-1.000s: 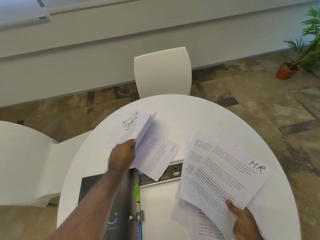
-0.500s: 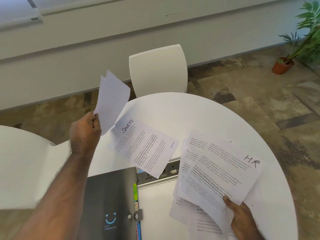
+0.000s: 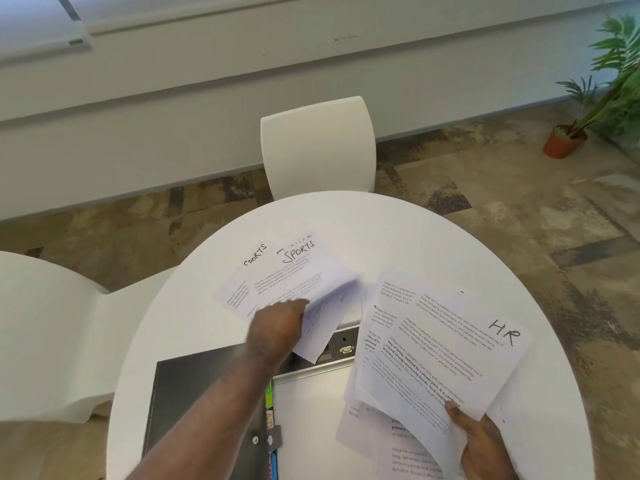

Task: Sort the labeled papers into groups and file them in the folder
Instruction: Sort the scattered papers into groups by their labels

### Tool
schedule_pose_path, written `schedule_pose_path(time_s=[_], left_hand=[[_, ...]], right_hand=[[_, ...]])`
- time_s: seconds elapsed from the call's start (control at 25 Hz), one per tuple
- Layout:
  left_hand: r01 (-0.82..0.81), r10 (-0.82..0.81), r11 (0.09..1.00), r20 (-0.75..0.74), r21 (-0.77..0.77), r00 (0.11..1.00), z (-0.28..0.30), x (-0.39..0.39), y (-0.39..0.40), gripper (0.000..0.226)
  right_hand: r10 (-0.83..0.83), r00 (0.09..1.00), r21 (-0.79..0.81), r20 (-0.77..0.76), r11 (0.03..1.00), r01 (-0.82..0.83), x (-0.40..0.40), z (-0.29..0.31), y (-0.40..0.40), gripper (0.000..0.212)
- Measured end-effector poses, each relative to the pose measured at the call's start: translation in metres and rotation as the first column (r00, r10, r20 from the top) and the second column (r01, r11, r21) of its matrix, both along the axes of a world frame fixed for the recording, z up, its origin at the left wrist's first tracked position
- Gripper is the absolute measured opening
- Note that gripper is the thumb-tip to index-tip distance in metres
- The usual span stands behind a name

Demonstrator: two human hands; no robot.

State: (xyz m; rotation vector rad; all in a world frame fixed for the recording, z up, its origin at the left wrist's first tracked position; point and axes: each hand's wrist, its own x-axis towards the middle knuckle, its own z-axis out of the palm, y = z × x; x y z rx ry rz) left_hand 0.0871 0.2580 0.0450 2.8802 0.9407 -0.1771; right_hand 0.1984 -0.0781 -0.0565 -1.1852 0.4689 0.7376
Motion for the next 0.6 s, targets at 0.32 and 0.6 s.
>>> schedule_pose_path(time_s=[0.32, 0.6], left_hand=[[-0.184, 0.253, 0.918, 0.163, -0.352, 0.954, 0.001, -0.026, 0.026, 0.030], [-0.440, 0.359, 0.895, 0.713, -0.079, 0.602, 0.083, -0.046, 0.086, 0.026]], right_hand=[[0.004, 1.000, -0.014, -0.027, 1.000, -0.004, 0.001, 0.000, 0.000, 0.049], [-0.027, 0.997, -0.063, -0.074, 0.998, 0.022, -0.001, 0.000, -0.001, 0.053]])
